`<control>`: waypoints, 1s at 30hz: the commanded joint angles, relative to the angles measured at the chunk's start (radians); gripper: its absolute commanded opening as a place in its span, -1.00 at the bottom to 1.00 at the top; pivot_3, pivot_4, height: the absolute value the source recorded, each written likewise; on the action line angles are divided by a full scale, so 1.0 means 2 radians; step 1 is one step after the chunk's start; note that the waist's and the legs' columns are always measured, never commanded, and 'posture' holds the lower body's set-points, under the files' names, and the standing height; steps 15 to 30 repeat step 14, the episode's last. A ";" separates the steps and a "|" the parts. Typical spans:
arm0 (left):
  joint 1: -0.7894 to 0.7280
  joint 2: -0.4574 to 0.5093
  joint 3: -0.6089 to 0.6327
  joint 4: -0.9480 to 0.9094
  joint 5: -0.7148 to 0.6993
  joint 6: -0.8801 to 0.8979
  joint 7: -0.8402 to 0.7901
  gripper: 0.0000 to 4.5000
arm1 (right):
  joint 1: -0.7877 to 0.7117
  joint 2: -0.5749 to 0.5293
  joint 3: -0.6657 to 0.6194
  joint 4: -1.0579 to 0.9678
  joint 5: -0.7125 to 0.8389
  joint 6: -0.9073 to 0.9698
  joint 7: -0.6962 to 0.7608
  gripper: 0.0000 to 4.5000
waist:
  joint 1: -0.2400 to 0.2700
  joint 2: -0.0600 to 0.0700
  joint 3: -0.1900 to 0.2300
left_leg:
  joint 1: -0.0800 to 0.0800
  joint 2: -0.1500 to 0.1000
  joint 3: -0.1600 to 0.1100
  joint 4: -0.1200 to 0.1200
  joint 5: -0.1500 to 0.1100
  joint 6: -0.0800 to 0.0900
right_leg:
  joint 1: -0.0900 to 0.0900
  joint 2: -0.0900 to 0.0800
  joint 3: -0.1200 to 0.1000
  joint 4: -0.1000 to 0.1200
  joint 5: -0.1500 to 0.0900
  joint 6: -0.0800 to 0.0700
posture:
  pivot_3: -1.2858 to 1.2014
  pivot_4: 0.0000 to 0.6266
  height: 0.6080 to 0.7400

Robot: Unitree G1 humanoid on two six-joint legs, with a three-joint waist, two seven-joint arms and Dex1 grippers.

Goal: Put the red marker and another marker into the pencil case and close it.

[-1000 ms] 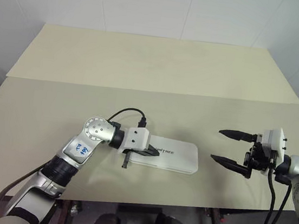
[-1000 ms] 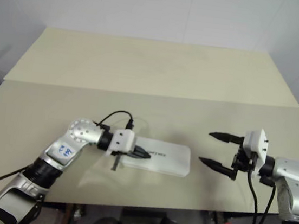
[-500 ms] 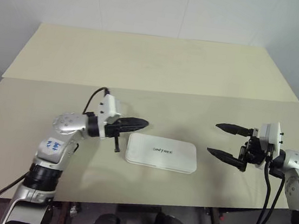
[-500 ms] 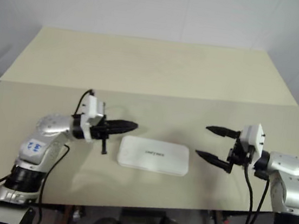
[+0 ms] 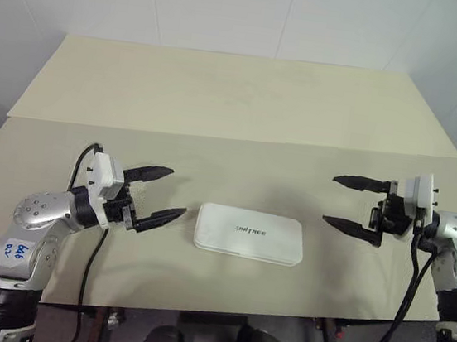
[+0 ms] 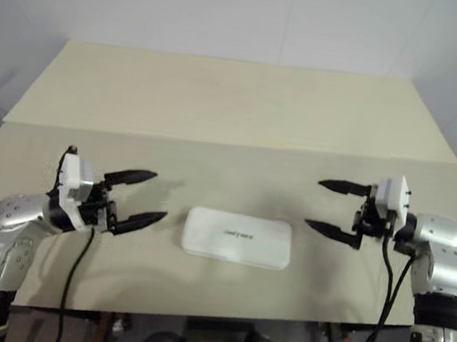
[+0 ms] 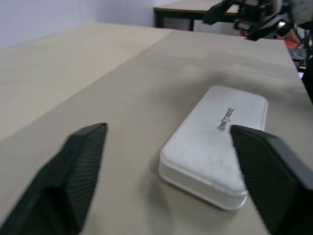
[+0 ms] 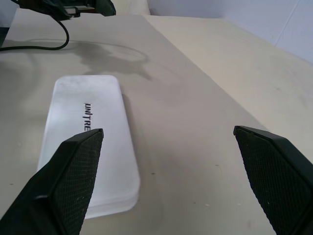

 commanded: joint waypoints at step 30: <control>-0.013 -0.002 -0.033 -0.017 0.007 -0.014 0.026 0.98 | -0.048 -0.002 -0.003 0.077 -0.020 -0.055 0.032 1.00 | -0.001 0.001 0.000 | 0.000 0.000 0.000 -0.001 0.000 0.000 | 0.000 0.000 0.000 0.000 0.000 0.000 | 0.03 -0.52 1.00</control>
